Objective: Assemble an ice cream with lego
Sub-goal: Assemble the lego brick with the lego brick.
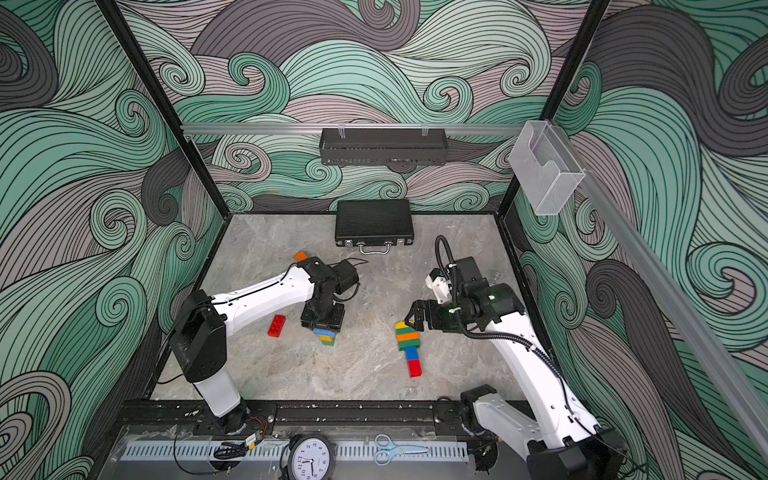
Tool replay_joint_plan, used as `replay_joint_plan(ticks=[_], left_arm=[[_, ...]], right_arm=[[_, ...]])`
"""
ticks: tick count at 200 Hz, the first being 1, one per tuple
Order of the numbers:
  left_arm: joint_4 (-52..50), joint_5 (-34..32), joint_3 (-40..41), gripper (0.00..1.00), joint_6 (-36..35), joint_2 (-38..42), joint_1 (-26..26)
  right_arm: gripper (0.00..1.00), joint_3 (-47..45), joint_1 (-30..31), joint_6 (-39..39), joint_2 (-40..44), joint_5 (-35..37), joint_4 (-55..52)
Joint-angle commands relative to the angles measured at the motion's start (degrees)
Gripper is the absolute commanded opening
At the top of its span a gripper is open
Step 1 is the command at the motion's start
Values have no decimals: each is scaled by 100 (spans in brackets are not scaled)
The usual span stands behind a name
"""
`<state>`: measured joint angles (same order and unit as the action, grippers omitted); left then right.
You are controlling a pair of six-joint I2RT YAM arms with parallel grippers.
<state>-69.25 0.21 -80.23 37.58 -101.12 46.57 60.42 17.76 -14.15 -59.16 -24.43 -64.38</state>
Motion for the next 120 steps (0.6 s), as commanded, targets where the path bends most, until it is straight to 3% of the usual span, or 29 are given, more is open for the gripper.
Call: replay_joint_plan(ticks=[1,32,120], left_arm=[[-327,1,-121,1,-225,-457,128],[-509,-98,-330,0,-366,-719,220],[-43,-130,384,0,-251,-501,226]], right_arm=[[99,166,-27,0,-8,-1,-120],[99,202,-27,0,25,18,-148],[99,290,-27,18,-50,8,-178]])
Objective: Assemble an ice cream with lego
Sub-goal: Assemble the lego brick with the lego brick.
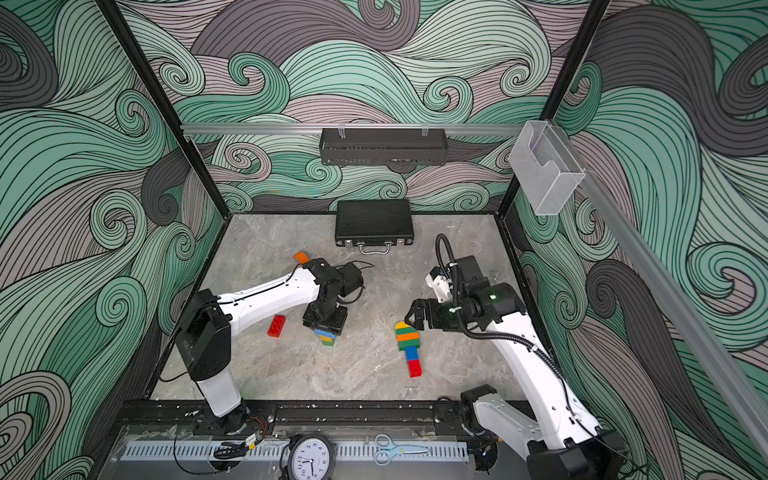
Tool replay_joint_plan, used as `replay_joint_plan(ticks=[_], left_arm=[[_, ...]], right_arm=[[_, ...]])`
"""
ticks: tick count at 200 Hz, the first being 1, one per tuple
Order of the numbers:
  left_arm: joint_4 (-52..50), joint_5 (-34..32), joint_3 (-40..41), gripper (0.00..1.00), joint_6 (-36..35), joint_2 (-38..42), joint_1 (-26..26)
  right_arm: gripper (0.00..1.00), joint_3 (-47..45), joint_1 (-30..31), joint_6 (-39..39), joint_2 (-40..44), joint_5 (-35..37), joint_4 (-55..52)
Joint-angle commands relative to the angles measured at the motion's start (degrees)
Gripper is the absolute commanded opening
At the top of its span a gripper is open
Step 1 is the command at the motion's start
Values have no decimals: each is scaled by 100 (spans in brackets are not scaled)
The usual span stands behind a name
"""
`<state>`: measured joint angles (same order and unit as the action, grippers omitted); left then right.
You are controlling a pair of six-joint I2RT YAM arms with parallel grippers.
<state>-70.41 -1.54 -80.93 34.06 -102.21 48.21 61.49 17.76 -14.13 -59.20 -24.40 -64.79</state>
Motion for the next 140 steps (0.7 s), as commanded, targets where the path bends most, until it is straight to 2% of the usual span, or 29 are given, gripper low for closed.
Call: replay_joint_plan(ticks=[1,35,65,83,113,140], left_arm=[[81,51,455,0,114,-389,64],[221,271,530,0,805,-400,83],[78,255,468,0,1006,-418,81],[26,254,390,0,760,-472,75],[-94,220,367,0,-143,-588,83],[-255,161,174,0,-623,-778,75]], right_arm=[[99,185,-27,16,-51,6,-133],[99,188,-27,-37,19,42,-143],[99,118,-27,-15,32,37,-149],[99,131,-27,-2,-12,29,-148],[99,155,-24,7,-6,21,-147],[99,126,-27,1,-8,19,-141]])
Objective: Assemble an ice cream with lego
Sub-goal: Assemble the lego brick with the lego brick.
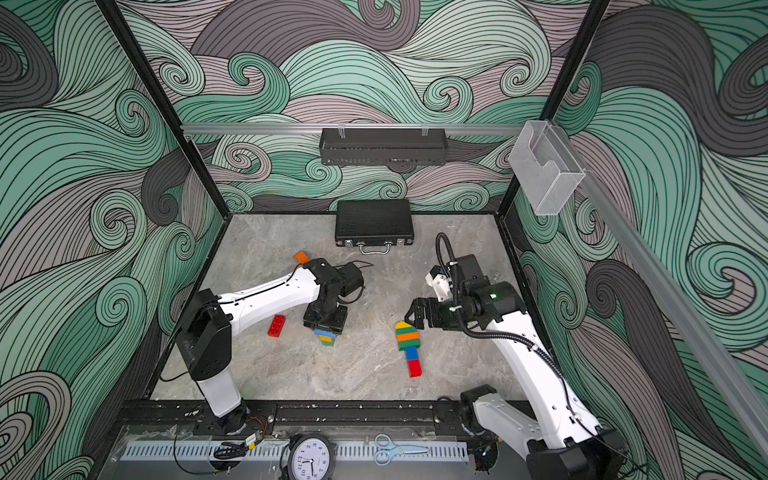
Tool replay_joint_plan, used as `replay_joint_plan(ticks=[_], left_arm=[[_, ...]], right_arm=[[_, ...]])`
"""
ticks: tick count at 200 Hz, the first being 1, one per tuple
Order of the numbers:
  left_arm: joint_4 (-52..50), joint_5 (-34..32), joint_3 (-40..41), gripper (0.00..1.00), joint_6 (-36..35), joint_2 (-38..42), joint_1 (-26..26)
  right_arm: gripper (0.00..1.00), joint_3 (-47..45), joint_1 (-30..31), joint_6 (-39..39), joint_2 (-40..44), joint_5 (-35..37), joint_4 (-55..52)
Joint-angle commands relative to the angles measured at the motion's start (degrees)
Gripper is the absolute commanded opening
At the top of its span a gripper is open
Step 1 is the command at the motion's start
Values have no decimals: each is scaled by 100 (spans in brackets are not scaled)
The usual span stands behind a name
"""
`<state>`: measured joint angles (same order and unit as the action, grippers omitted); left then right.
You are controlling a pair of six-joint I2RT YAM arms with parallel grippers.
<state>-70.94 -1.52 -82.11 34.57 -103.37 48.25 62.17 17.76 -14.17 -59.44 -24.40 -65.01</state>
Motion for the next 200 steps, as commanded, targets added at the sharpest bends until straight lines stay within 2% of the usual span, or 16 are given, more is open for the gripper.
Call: replay_joint_plan(ticks=[1,30,75,112,127,163,188,200], left_arm=[[-198,173,292,0,-681,-665,71],[365,626,594,0,-623,-630,68],[634,194,1004,0,124,-206,62],[327,-317,944,0,514,-52,63],[424,-245,898,0,392,-41,71],[229,-196,539,0,-194,-598,64],[418,-203,619,0,-207,-428,41],[562,53,670,0,-267,-414,-22]], right_arm=[[99,58,-27,4,18,17,-123],[99,65,-25,-24,90,67,-135],[99,121,-22,-24,73,76,-200],[99,183,-27,-24,-14,67,-195],[99,165,-26,-24,-32,59,-181],[99,188,-27,-49,-38,50,-174],[99,187,-26,-111,45,82,-234],[99,140,-27,-136,56,68,-232]])
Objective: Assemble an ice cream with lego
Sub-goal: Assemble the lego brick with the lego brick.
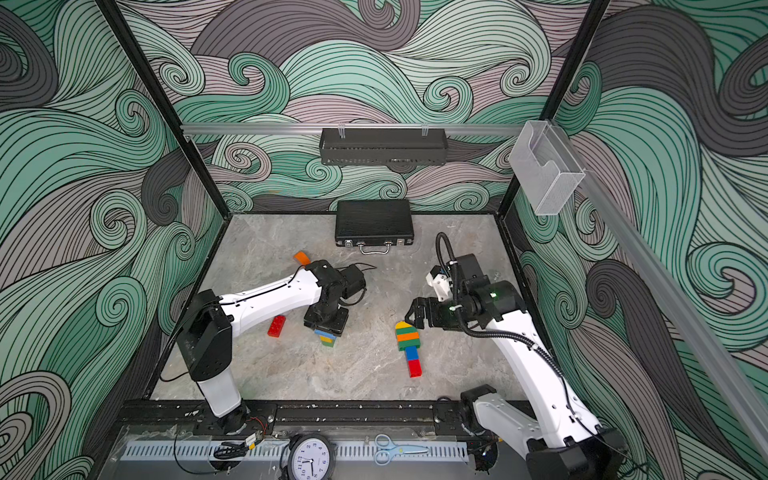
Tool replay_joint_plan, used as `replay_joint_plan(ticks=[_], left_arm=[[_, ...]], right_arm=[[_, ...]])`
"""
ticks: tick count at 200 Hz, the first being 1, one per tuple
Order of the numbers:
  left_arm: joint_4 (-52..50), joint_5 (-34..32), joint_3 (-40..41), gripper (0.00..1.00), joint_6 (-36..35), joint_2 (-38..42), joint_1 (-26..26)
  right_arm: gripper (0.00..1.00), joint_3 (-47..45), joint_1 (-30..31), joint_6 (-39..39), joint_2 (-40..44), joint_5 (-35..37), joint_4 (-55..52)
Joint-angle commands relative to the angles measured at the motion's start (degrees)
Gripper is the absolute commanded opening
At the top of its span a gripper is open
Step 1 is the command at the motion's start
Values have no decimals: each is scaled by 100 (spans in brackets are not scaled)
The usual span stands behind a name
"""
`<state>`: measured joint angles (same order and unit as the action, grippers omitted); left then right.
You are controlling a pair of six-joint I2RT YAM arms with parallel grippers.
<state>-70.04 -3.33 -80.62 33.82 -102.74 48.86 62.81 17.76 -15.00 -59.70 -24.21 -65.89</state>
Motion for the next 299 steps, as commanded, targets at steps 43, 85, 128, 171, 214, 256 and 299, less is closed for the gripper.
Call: replay_joint_plan(ticks=[43,85,128,171,214,256,299], left_arm=[[-78,723,113,0,-369,-1007,-130],[-311,681,-111,0,-482,-1109,-151],[-359,601,-321,0,-701,-1408,-201],[-247,734,-340,0,-314,-1407,-225],[130,550,214,0,433,-938,-305],[25,247,582,0,782,-510,-443],[-3,236,919,0,1405,-277,-443]], right_arm=[[99,144,-27,-46,-20,47,-159],[99,191,-25,-46,-103,43,-150],[99,215,-27,-55,-94,47,-148],[99,198,-29,-108,-16,59,-154],[99,245,-27,-121,11,69,-173],[99,274,-27,-84,-23,27,-185],[99,276,-27,-40,-68,-19,-148]])
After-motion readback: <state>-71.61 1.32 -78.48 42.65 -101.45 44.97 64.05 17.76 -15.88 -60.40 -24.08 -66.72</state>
